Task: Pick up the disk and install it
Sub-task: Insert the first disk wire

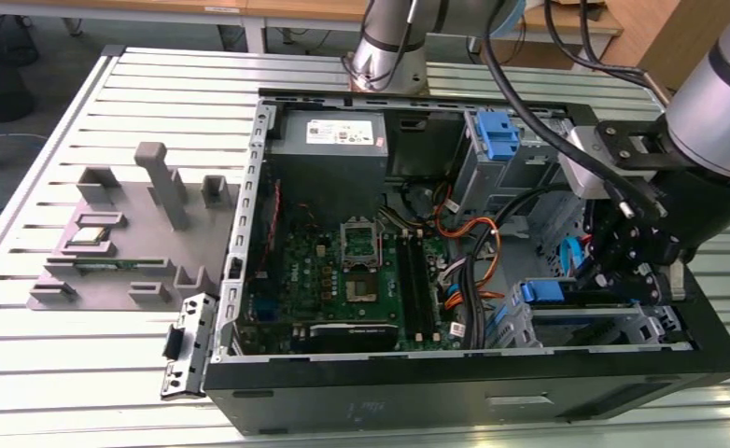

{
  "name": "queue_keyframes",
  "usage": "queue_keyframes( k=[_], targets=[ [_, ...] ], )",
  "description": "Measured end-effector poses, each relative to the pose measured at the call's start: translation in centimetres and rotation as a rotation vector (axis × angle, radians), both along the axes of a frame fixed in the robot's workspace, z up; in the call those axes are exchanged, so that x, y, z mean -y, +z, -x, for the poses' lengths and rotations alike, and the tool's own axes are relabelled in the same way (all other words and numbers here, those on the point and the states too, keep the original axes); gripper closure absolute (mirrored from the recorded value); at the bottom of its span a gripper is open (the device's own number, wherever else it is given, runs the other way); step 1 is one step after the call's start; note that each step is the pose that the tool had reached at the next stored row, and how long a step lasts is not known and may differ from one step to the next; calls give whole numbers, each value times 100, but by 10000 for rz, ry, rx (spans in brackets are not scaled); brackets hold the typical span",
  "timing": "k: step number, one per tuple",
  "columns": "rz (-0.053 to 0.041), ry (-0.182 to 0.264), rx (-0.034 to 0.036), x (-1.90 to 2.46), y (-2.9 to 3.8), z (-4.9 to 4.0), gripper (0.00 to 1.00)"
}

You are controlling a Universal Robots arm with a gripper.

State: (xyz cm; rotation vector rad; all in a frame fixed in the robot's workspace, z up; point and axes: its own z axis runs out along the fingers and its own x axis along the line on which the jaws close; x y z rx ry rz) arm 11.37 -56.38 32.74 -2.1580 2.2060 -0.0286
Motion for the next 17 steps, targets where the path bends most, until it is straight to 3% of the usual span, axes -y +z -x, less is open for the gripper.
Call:
queue_keyframes(
  k=[6, 8, 11, 17],
  targets=[
    [-22, 0, 0, -2, -10, 0, 84],
    [-16, 0, 0, -1, -9, 0, 77],
    [-5, 0, 0, 0, -3, 0, 77],
    [-6, 0, 0, 0, 79, 0, 77]
  ],
)
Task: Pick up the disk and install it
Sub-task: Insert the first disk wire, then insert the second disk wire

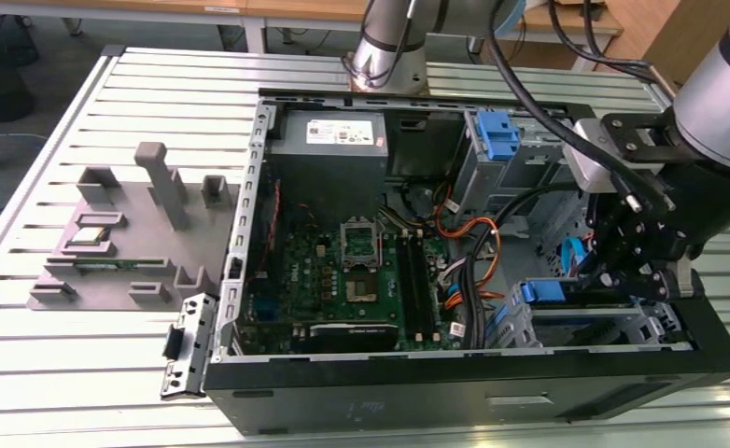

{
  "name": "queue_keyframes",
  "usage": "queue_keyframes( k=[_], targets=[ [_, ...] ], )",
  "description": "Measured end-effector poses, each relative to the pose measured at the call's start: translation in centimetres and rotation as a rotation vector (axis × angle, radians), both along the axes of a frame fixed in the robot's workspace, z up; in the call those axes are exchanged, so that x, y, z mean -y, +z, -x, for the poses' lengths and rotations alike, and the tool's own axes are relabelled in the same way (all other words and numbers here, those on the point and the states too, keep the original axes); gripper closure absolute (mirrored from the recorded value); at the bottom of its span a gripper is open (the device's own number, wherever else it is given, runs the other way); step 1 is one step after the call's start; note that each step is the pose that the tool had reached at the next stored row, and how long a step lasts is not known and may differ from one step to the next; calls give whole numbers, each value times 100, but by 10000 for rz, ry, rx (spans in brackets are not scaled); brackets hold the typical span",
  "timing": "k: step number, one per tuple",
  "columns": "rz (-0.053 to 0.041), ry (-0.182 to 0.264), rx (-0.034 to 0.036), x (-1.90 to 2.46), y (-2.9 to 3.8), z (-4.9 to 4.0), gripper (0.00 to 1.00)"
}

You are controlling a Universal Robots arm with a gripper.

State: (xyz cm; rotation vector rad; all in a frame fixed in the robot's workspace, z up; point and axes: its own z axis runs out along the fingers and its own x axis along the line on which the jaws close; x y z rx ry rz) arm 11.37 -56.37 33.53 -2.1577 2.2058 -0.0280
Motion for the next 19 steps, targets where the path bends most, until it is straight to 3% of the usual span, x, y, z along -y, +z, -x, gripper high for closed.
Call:
queue_keyframes(
  k=[9, 19],
  targets=[
    [2, 0, 0, 0, 163, 0, 77],
    [1, 0, 0, 0, 170, 0, 77]
  ],
)
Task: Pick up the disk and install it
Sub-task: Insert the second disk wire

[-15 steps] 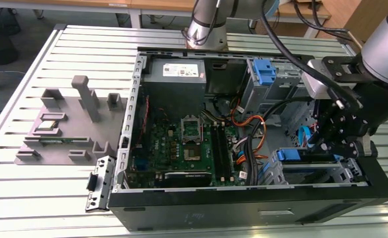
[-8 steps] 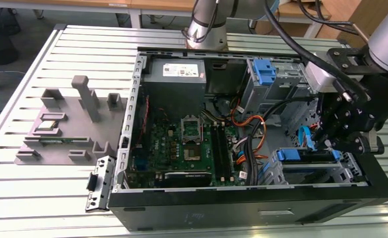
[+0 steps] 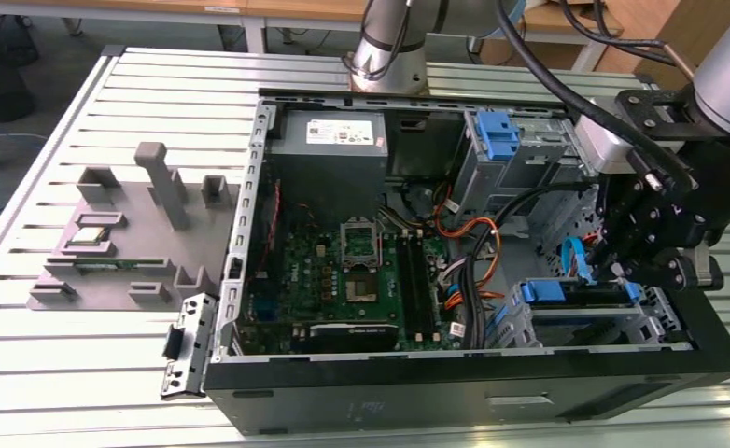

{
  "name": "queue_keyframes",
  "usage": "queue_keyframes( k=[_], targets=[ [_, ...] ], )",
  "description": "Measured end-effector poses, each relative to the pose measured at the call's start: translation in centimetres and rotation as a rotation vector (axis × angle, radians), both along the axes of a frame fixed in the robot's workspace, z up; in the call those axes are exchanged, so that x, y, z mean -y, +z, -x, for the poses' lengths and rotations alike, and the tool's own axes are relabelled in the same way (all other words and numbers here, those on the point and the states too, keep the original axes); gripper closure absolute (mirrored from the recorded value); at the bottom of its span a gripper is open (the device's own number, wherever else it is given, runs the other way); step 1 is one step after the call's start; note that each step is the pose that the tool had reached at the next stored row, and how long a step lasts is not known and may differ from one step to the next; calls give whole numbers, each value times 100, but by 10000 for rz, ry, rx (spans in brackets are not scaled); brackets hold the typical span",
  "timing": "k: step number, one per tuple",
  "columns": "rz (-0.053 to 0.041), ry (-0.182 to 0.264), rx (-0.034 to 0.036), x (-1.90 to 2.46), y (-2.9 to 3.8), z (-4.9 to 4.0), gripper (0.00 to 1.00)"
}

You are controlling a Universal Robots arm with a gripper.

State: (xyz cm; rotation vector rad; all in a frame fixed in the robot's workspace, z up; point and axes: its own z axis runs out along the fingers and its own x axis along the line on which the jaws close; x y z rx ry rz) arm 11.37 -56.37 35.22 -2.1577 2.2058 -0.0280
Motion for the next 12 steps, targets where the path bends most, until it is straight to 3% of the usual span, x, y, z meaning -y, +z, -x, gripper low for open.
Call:
queue_keyframes(
  k=[6, 12],
  targets=[
    [2, 0, -1, 0, 1, -20, 77],
    [0, 0, 0, 0, -1, -111, 77]
  ],
)
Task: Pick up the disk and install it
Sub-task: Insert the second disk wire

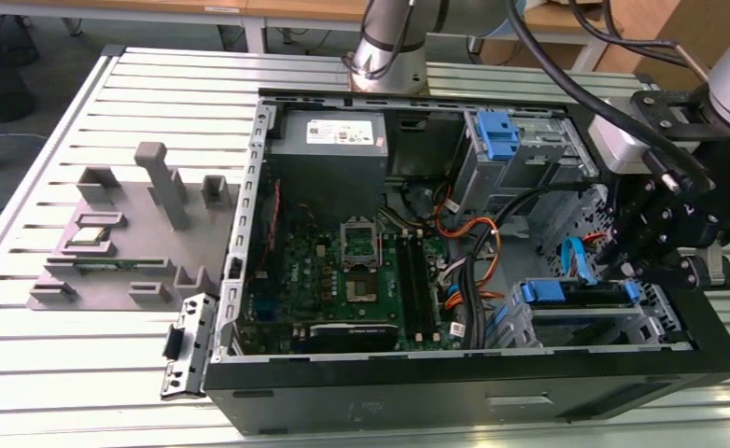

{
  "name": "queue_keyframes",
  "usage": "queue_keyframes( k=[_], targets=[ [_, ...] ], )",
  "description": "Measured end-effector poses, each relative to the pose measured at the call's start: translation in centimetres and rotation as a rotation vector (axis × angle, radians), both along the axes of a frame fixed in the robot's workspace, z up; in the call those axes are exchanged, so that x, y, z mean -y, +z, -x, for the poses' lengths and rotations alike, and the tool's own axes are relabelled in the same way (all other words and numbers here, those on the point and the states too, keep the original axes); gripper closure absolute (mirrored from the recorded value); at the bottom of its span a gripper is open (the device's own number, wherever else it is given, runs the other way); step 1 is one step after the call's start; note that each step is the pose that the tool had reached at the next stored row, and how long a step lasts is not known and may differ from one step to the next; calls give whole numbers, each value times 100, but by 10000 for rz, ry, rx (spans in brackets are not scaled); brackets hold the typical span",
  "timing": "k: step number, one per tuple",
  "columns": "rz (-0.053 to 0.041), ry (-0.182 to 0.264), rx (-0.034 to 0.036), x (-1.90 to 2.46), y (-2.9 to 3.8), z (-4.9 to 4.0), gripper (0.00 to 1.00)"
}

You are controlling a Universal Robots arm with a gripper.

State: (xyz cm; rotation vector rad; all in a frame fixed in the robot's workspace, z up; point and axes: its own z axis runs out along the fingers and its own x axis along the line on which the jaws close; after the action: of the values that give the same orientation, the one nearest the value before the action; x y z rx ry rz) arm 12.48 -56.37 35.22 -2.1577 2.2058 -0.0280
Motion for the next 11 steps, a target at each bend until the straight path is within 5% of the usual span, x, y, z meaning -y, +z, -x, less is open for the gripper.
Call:
queue_keyframes(
  k=[11],
  targets=[
    [10, 0, -2, -71, 1, -47, 77]
  ],
)
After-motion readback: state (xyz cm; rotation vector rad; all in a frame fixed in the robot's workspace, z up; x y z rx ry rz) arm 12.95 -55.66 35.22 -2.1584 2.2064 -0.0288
